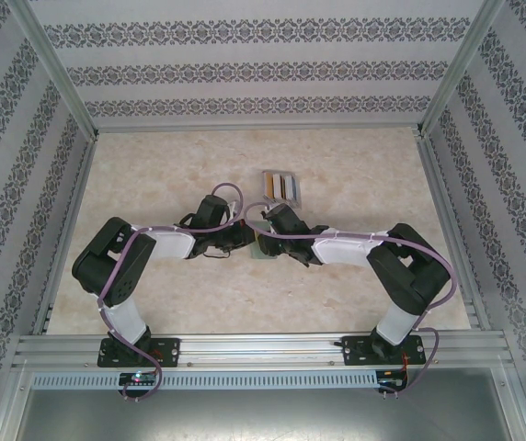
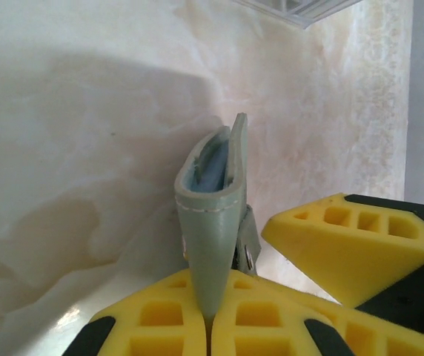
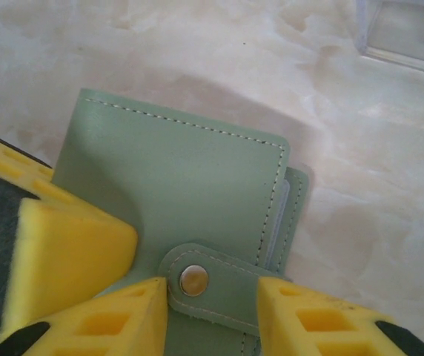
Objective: Put the credit cards into the card holder
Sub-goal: Open the button on the card holder, then open the card holder at the center of the table.
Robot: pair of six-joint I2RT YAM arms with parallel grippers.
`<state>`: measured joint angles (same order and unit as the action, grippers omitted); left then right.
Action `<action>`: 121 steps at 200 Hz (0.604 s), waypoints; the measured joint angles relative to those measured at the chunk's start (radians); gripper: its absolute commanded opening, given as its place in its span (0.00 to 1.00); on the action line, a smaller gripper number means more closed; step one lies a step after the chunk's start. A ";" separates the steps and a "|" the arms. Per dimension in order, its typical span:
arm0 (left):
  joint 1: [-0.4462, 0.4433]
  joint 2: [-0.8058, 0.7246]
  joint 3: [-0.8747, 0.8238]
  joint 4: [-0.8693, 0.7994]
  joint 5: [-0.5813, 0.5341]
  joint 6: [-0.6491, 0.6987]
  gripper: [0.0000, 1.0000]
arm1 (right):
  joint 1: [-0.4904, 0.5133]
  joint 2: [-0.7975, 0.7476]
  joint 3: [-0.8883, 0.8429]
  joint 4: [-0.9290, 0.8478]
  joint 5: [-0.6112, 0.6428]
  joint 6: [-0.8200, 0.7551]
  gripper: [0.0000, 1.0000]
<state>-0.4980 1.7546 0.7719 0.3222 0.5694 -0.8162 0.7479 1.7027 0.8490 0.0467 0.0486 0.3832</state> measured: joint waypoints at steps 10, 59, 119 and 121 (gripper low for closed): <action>0.000 0.000 0.000 0.013 -0.002 0.000 0.00 | 0.000 -0.002 0.000 0.004 0.010 0.016 0.16; 0.000 0.000 0.000 0.029 0.006 0.000 0.00 | -0.032 -0.017 -0.006 -0.016 0.124 0.040 0.00; 0.001 0.032 0.002 0.024 0.001 0.014 0.43 | -0.064 -0.122 -0.083 -0.027 0.137 0.060 0.00; 0.001 0.032 0.003 0.021 0.000 0.016 0.45 | -0.068 -0.129 -0.089 -0.027 0.134 0.061 0.00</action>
<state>-0.4973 1.7870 0.7746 0.3431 0.5697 -0.7998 0.6804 1.5734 0.7605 0.0200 0.1829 0.4446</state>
